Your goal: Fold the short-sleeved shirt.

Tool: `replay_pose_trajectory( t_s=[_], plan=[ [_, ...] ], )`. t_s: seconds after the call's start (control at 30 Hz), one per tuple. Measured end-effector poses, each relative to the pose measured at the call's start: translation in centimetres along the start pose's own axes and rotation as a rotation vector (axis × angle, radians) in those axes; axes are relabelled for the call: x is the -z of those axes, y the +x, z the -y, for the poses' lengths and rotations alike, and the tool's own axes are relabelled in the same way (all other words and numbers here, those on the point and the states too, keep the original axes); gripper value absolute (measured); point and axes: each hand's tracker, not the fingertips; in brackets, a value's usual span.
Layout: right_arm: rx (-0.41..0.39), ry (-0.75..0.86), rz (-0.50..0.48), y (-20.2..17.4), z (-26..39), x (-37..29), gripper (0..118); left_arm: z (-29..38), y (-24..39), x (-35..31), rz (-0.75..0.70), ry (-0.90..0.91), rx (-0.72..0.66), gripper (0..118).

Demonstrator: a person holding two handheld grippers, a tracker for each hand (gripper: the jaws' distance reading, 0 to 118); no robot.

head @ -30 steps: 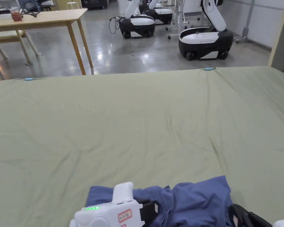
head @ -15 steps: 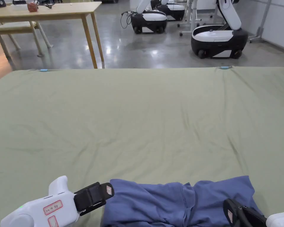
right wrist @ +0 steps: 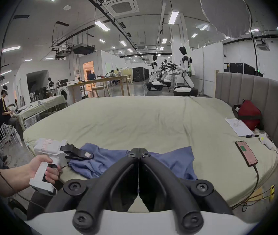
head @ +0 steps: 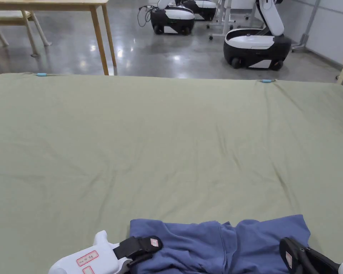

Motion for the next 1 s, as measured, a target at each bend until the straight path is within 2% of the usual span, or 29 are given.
replay_pose_trajectory(
  t_s=[0.07,0.17,0.27,0.37,0.47,0.6,0.7,0.77,0.83,0.9,0.93,0.97,1.0],
  plan=[
    [-0.008,0.001,0.004,-0.1,0.0,0.0,1,-0.1,1.1,-1.5,-0.022,0.029,0.027,8],
    [-0.010,0.003,0.001,-0.3,-0.1,0.1,1,-2.5,1.7,-6.1,-0.106,0.185,0.089,8],
    [-0.006,0.008,-0.014,-0.6,0.0,0.2,1,-3.9,3.9,-9.2,-0.268,0.258,0.218,8],
    [-0.018,0.007,-0.030,-1.0,0.2,0.4,1,-2.7,7.2,-9.2,-0.352,0.269,0.375,8],
    [-0.014,0.010,-0.043,-1.0,0.4,0.3,1,0.7,11.6,-6.2,-0.370,0.268,0.543,8],
    [-0.009,0.013,-0.050,-0.4,1.1,-0.6,1,6.8,16.4,2.5,-0.442,0.204,0.788,8],
    [-0.003,0.014,-0.035,0.8,1.9,-1.6,1,10.8,16.7,9.4,-0.539,0.111,0.980,8],
    [0.004,0.007,-0.001,1.7,2.4,-2.1,1,12.5,15.9,12.3,-0.617,0.070,1.042,10],
    [0.013,-0.010,0.064,2.7,2.9,-2.4,1,13.3,15.1,13.8,-0.638,0.066,1.046,19],
    [0.031,-0.011,0.055,3.6,3.2,-2.5,1,13.7,15.3,13.3,-0.619,0.072,1.055,22],
    [0.041,-0.010,0.052,4.1,3.3,-2.5,1,13.6,15.7,13.0,-0.578,0.045,1.065,38],
    [0.041,-0.011,0.053,4.3,3.4,-2.4,1,13.5,16.1,12.7,-0.549,0.021,1.056,66],
    [0.040,-0.013,0.054,4.6,3.4,-2.3,1,13.4,16.6,11.9,-0.509,0.019,1.032,99]
  ],
)
